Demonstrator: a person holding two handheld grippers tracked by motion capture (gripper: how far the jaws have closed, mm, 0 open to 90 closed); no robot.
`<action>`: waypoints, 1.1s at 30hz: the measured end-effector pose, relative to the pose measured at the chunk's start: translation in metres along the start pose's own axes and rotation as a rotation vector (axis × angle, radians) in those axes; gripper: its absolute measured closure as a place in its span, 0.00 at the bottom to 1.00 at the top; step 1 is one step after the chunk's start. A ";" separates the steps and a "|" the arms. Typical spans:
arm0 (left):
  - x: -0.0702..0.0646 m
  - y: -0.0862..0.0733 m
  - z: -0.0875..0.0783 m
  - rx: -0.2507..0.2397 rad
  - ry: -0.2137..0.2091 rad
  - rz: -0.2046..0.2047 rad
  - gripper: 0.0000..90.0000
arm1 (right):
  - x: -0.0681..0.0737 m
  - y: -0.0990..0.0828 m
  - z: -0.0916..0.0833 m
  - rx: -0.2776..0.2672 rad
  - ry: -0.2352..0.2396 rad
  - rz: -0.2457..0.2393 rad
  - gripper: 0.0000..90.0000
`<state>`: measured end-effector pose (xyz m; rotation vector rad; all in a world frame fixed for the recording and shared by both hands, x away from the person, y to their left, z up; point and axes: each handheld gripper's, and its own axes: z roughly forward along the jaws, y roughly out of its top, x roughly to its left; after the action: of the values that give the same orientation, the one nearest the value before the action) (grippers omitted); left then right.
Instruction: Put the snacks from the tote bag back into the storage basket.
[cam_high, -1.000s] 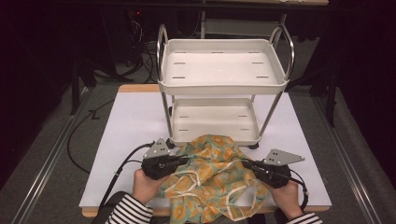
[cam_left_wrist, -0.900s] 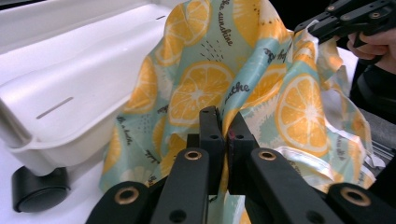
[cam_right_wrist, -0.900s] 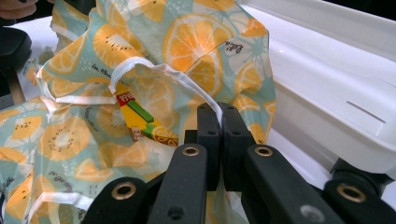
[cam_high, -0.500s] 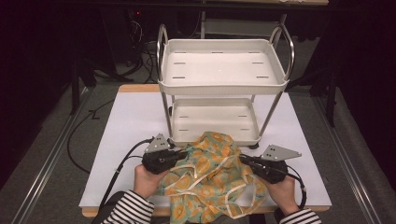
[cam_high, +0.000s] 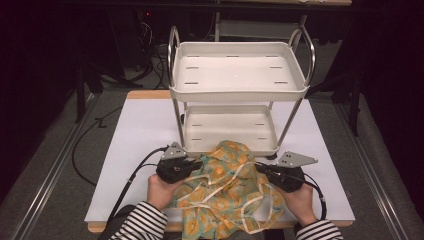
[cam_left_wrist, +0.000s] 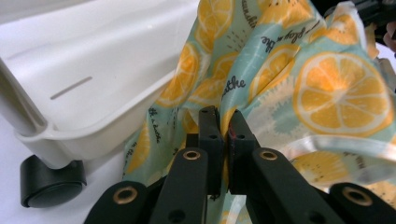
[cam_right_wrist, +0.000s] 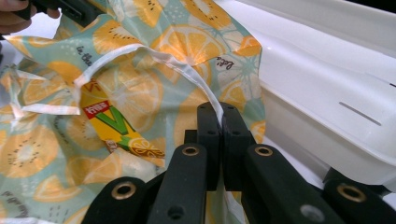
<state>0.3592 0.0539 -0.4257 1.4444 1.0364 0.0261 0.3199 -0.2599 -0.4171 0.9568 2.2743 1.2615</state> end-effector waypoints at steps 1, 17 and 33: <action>0.000 -0.001 0.001 0.004 0.004 0.002 0.97 | -0.001 0.000 0.001 0.001 0.001 0.002 0.99; 0.006 -0.006 0.012 0.041 0.043 0.020 0.99 | -0.004 0.003 0.013 0.019 -0.008 0.011 0.99; 0.012 -0.007 0.022 0.056 0.064 0.006 0.99 | -0.010 0.004 0.020 0.025 -0.022 0.035 0.99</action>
<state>0.3753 0.0425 -0.4426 1.5063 1.0924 0.0482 0.3412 -0.2536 -0.4242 1.0179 2.2714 1.2331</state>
